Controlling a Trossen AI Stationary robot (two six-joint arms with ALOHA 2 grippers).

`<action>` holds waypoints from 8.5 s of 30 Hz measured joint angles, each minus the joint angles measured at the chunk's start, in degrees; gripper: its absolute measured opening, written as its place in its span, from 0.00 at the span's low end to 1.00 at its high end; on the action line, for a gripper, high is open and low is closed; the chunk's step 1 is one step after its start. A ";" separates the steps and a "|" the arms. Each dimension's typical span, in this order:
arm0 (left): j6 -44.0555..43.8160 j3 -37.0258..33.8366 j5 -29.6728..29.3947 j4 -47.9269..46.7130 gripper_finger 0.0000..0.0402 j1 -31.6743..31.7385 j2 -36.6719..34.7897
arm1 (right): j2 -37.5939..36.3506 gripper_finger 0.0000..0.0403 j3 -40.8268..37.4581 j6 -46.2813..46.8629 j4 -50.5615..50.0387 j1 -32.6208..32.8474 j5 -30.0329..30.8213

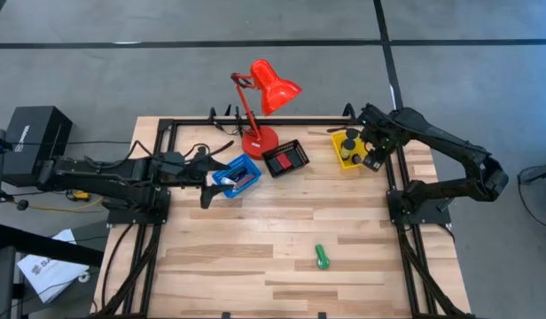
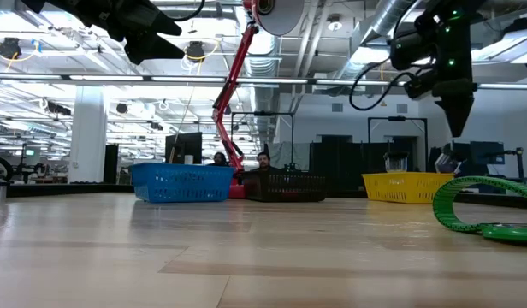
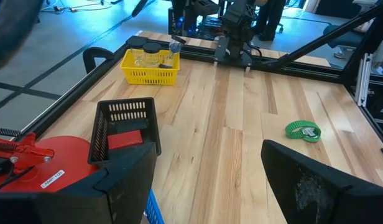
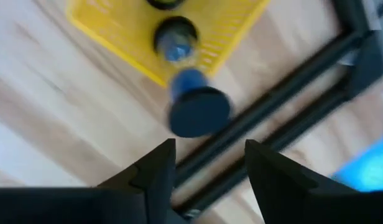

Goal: Pick & Place Office items
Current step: Put the blue hourglass into the yellow bin, then put the green wristwatch into the blue bin

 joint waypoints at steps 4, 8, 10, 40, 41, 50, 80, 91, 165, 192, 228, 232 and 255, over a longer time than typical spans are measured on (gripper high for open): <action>-0.01 0.00 -0.01 0.00 0.71 0.01 0.00 | 0.00 0.47 0.00 0.39 0.68 0.57 -2.29; -0.01 0.00 -0.01 0.01 0.71 0.00 0.00 | 0.00 0.53 0.00 0.43 3.38 1.08 -2.79; -0.23 0.00 -0.01 0.01 0.71 0.00 0.00 | 0.00 0.58 0.00 1.67 3.99 0.84 -3.82; -0.34 0.00 -0.10 0.21 0.71 0.01 0.00 | -2.71 0.65 -9.27 -2.30 14.49 -9.60 -11.08; -0.36 0.00 -0.10 0.26 0.71 0.00 0.00 | -2.71 0.65 -9.27 -2.15 14.68 -9.56 -11.08; -0.38 0.00 -0.10 0.33 0.71 -0.01 0.00 | -2.69 0.65 -9.27 1.50 15.14 -9.53 -9.62; -0.75 0.00 -0.10 0.31 0.71 -0.01 0.00 | -2.62 0.65 -13.33 -20.35 23.92 -6.76 -8.43; -0.86 0.00 -0.01 1.37 0.71 -0.01 -0.02 | 3.34 0.65 -11.64 -36.33 23.93 -0.10 0.37; -0.36 0.00 0.10 1.85 0.71 0.00 -0.01 | 18.82 0.50 -5.70 -47.25 10.51 13.96 22.04; -0.38 0.00 0.10 2.15 0.71 0.00 -0.01 | 17.68 0.70 -5.64 -29.87 -0.81 13.04 28.99; -1.72 -0.01 3.14 4.49 0.71 -0.01 0.00 | -14.34 0.70 -8.17 39.40 24.75 56.91 13.01; -3.71 -0.03 3.14 5.43 0.71 -0.01 0.59 | -12.68 0.70 -14.32 36.04 37.29 62.09 25.26; -3.32 -0.02 3.13 19.65 0.71 -0.03 8.48 | -10.08 0.70 -14.47 33.79 41.58 55.38 25.73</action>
